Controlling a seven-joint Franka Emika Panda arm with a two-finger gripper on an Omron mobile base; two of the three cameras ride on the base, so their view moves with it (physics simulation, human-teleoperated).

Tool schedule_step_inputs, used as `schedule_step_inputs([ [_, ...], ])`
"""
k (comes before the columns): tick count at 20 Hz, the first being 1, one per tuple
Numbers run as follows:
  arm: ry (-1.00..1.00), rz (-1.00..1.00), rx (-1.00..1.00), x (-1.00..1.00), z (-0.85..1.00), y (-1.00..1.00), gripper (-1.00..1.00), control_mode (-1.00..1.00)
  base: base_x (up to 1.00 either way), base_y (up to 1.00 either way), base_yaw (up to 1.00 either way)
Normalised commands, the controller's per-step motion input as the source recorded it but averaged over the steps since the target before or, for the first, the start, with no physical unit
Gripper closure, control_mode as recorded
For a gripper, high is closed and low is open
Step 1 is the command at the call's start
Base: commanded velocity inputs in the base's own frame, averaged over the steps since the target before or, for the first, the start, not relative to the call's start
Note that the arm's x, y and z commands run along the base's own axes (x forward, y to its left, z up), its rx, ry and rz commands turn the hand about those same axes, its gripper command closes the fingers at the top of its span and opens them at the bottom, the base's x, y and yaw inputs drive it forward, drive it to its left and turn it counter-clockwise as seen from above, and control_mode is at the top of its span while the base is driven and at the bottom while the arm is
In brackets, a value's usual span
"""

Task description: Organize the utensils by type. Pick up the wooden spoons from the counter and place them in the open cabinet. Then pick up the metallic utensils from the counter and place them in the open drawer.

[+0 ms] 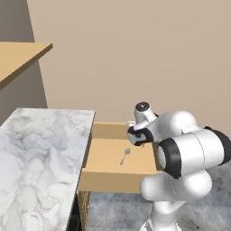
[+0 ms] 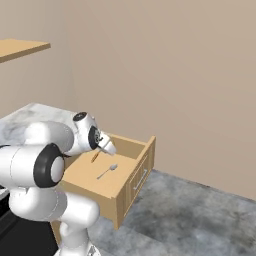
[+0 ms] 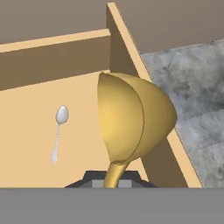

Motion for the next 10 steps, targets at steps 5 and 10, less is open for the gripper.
schedule_step_inputs([
  [5,0.00,-0.03,0.09,0.27,-0.34,0.00,1.00,-1.00,0.00,0.00,0.00],
  [10,0.00,0.00,0.09,0.12,-0.42,0.00,1.00,-1.00,0.00,0.00,0.00],
])
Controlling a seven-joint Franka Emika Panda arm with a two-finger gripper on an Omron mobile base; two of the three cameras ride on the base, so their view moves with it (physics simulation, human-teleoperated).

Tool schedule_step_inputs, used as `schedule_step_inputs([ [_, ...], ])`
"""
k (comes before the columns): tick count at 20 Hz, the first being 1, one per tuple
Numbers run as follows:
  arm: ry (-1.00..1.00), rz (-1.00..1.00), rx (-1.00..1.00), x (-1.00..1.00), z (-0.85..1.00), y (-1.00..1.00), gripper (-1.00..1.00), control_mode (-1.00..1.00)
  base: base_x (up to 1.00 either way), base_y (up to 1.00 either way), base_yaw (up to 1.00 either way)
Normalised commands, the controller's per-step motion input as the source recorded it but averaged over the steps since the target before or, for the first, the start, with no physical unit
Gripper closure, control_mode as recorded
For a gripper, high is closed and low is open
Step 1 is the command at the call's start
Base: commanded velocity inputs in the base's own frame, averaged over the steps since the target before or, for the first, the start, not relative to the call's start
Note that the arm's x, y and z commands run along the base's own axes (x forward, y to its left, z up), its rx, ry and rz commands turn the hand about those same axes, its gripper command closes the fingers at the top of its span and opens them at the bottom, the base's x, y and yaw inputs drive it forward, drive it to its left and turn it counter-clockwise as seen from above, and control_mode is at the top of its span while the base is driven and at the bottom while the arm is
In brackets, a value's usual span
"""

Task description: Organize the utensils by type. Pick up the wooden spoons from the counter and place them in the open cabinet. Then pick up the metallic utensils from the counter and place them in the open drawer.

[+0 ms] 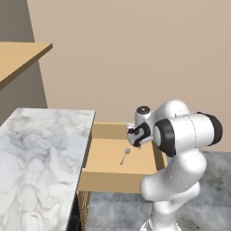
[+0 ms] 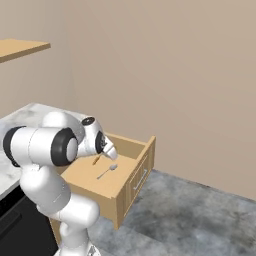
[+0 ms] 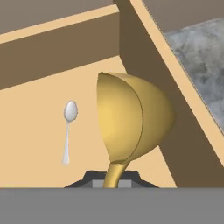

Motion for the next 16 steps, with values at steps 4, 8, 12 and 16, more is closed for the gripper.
schedule_step_inputs([
  [4,0.00,0.00,0.02,0.04,-0.54,0.00,1.00,-1.00,0.00,0.00,0.00],
  [8,0.05,0.00,0.00,0.07,-0.51,0.00,1.00,-1.00,0.00,0.00,0.00],
  [12,0.03,0.00,0.00,0.19,-0.43,0.00,1.00,-1.00,0.00,0.00,0.00],
  [16,0.00,-0.01,0.01,0.20,-0.35,0.00,1.00,-1.00,0.00,0.00,0.00],
])
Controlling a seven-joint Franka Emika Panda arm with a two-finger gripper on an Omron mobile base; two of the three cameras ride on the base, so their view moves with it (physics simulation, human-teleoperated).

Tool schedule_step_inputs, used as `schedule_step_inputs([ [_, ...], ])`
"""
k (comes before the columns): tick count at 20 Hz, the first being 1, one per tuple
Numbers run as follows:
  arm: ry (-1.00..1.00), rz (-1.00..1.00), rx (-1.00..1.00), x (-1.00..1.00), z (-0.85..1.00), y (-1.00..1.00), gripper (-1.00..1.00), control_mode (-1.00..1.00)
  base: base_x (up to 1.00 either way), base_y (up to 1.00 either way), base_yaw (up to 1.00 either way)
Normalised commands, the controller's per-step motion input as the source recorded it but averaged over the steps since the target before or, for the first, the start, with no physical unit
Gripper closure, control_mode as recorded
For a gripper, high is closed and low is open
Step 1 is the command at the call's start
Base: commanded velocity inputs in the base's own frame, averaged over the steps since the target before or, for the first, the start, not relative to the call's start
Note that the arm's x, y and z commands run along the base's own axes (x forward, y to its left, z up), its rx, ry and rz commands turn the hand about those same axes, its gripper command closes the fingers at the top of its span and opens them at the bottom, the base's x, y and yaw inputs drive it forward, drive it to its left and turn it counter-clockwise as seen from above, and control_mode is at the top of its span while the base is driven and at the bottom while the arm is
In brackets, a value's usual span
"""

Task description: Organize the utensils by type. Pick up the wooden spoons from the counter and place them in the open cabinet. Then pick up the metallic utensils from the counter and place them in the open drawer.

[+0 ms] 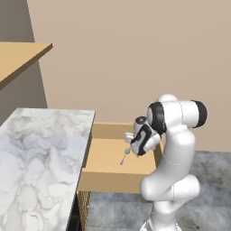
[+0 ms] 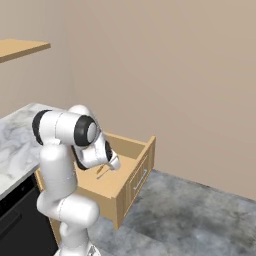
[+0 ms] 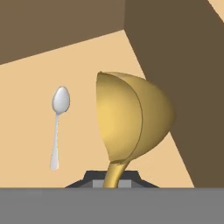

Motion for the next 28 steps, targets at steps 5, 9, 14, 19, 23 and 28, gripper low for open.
schedule_step_inputs([
  [5,0.00,-0.05,0.02,0.10,-0.29,0.00,1.00,-1.00,0.00,0.00,0.00],
  [9,0.01,-0.10,0.00,0.13,-0.30,0.00,1.00,-1.00,0.00,0.00,0.00],
  [14,0.06,-0.14,0.00,0.19,-0.20,0.00,1.00,-1.00,0.00,0.00,0.00],
  [19,0.08,-0.14,0.01,0.12,-0.19,0.00,1.00,-1.00,0.00,0.00,0.00],
  [23,0.08,-0.12,0.02,0.14,-0.18,0.00,1.00,-1.00,0.00,0.00,0.00],
  [28,0.06,-0.07,0.04,0.24,-0.13,0.00,1.00,-1.00,0.00,0.00,0.00],
])
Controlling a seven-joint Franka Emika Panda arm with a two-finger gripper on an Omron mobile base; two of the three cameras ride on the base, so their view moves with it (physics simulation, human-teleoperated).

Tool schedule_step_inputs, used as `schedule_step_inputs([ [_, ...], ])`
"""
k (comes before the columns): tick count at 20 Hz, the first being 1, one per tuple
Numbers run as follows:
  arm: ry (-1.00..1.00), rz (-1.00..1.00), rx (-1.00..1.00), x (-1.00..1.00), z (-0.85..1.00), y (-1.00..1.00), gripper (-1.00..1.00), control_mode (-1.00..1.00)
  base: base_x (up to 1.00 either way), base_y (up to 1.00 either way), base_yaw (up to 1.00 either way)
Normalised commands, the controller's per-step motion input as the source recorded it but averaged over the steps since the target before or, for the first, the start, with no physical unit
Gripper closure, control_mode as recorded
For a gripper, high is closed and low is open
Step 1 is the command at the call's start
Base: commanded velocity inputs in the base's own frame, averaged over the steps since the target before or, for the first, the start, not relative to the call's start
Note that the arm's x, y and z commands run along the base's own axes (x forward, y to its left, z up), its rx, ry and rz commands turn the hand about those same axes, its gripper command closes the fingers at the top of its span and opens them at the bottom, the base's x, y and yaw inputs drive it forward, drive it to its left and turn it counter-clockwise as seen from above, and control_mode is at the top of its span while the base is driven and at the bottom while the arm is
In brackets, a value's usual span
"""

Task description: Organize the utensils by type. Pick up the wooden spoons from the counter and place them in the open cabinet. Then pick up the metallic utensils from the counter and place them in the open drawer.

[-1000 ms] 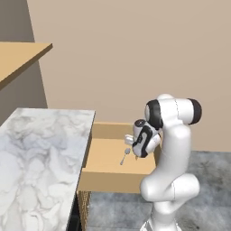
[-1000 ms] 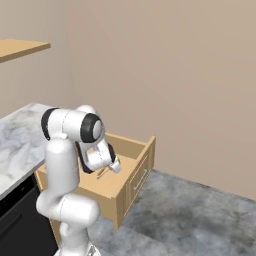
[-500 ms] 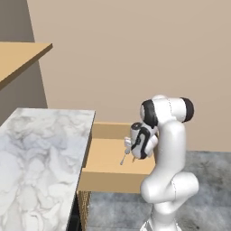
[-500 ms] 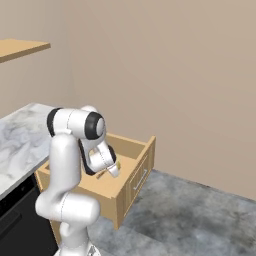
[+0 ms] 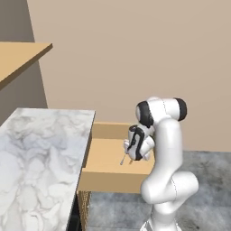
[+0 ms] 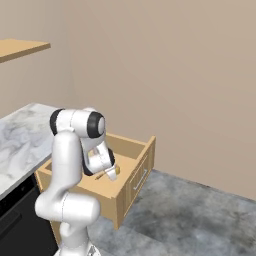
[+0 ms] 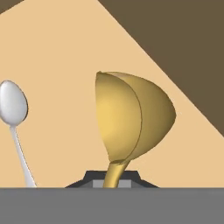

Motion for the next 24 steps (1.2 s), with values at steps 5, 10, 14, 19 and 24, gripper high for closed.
schedule_step_inputs([
  [5,0.10,-0.04,0.03,0.27,-0.18,-0.01,-1.00,-1.00,0.00,0.00,0.00],
  [10,0.13,-0.02,0.02,0.23,-0.15,0.00,-1.00,-1.00,0.00,0.00,0.00],
  [14,0.13,0.00,0.03,0.18,-0.03,-0.01,-1.00,-1.00,0.00,0.00,0.00],
  [19,0.15,0.00,0.06,0.15,0.04,0.00,-1.00,-1.00,0.00,0.00,0.00],
  [24,0.09,0.00,0.09,0.06,0.30,0.00,-1.00,-1.00,0.00,0.00,0.00],
])
